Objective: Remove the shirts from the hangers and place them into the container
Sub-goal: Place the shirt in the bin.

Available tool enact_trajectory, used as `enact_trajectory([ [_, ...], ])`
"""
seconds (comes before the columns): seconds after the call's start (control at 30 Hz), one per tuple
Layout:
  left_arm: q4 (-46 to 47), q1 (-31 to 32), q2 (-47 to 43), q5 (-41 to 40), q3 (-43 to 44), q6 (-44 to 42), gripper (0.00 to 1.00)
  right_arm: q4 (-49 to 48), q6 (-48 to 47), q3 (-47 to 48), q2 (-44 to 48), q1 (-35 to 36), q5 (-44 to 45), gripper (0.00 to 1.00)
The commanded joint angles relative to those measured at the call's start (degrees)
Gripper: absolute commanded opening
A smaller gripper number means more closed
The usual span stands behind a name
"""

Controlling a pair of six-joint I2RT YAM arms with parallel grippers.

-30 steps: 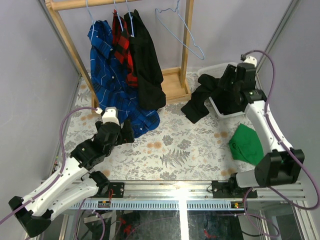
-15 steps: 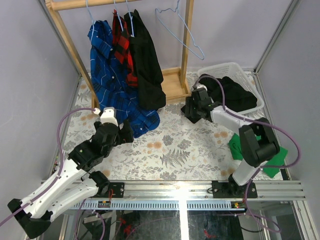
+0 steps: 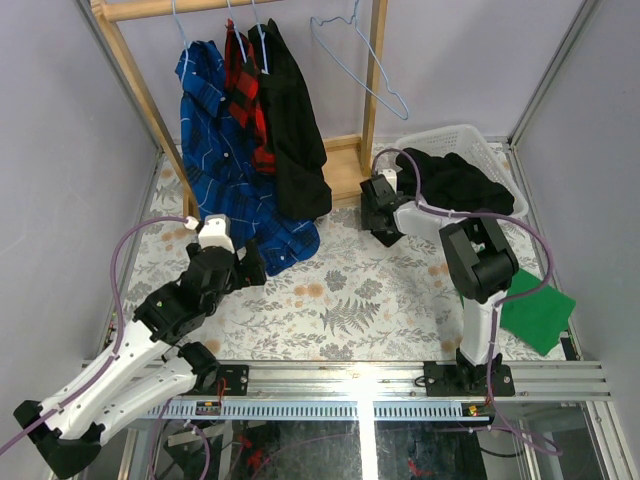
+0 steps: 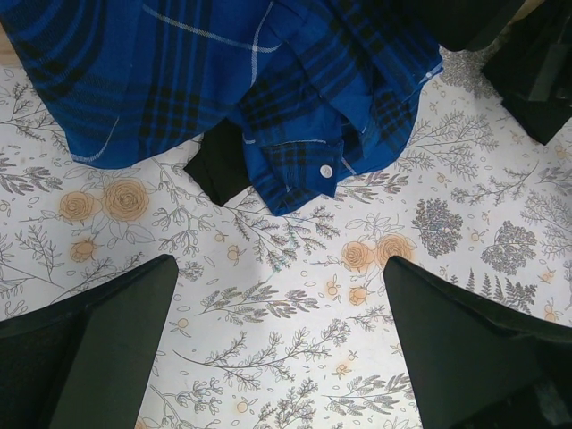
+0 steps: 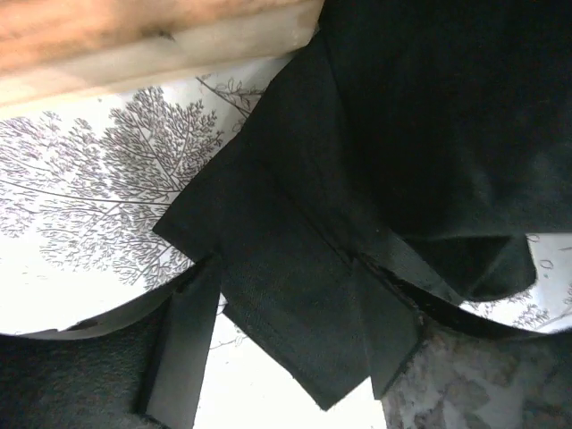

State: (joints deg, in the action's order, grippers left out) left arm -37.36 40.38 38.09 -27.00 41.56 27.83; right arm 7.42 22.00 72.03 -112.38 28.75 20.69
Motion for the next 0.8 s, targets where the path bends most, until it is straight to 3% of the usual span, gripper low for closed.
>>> enact_trajectory([
  [0.0,1.1,-0.3,-1.3,0.8,1.2,0.1,1.0,3.2,0.8,3.2,-3.7,0.2,1.8,0.59],
  [0.1,1.1,-0.3,-2.2,1.1,1.2,0.0,1.0,2.4,1.8,0.6,-2.7,0.2,0.5,0.37],
  [0.17,0.9,-0.3,-2.6,0.8,1.2,0.0,1.0,1.7,1.2,-1.5,-0.5,0.2,-0.4,0.17],
  [0.23,0.8,-0.3,-3.1,0.6,1.2,0.1,1.0,0.9,0.8,-3.2,3.2,0.2,-1.3,0.07],
  [0.37,0.5,-0.3,-4.0,-0.2,1.2,0.4,1.0,1.1,-0.4,-5.4,15.9,0.2,-0.1,0.05],
  [0.53,0.3,-0.3,-4.0,-1.4,1.1,0.7,1.0,2.6,-4.9,-0.9,28.0,0.1,12.7,0.05],
  [0.67,0.3,-0.3,-3.1,-1.1,1.2,0.6,1.0,2.0,-9.2,4.9,29.6,-2.3,19.4,0.07],
  [0.77,0.4,-0.3,-2.3,-0.5,1.2,0.5,1.0,8.7,-7.5,12.6,26.2,-8.3,17.3,0.07],
])
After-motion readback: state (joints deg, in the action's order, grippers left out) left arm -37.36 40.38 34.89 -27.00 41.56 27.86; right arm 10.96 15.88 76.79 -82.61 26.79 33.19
